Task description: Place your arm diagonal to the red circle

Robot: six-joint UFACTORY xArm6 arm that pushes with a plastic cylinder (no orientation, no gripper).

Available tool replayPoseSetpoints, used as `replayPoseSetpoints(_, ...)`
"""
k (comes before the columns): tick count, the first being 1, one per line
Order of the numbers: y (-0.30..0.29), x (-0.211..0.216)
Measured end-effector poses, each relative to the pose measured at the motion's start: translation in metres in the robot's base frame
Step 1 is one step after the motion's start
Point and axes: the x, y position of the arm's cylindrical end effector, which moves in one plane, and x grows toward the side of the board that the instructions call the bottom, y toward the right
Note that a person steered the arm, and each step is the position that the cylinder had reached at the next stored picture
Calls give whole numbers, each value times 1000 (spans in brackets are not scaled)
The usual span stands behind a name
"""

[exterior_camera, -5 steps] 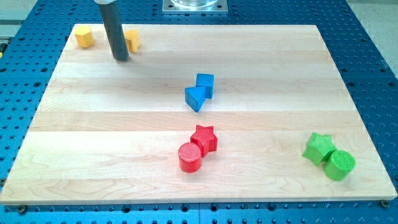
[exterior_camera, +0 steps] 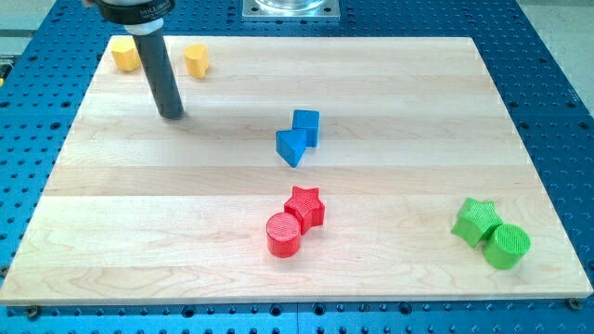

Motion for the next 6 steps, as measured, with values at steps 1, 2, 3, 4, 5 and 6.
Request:
replayPoseSetpoints(1,1,9)
replayPoseSetpoints(2,3,11)
replayPoseSetpoints(3,6,11)
replayPoseSetpoints(4,6,11)
replayPoseSetpoints(5,6,11)
replayPoseSetpoints(6,10,10)
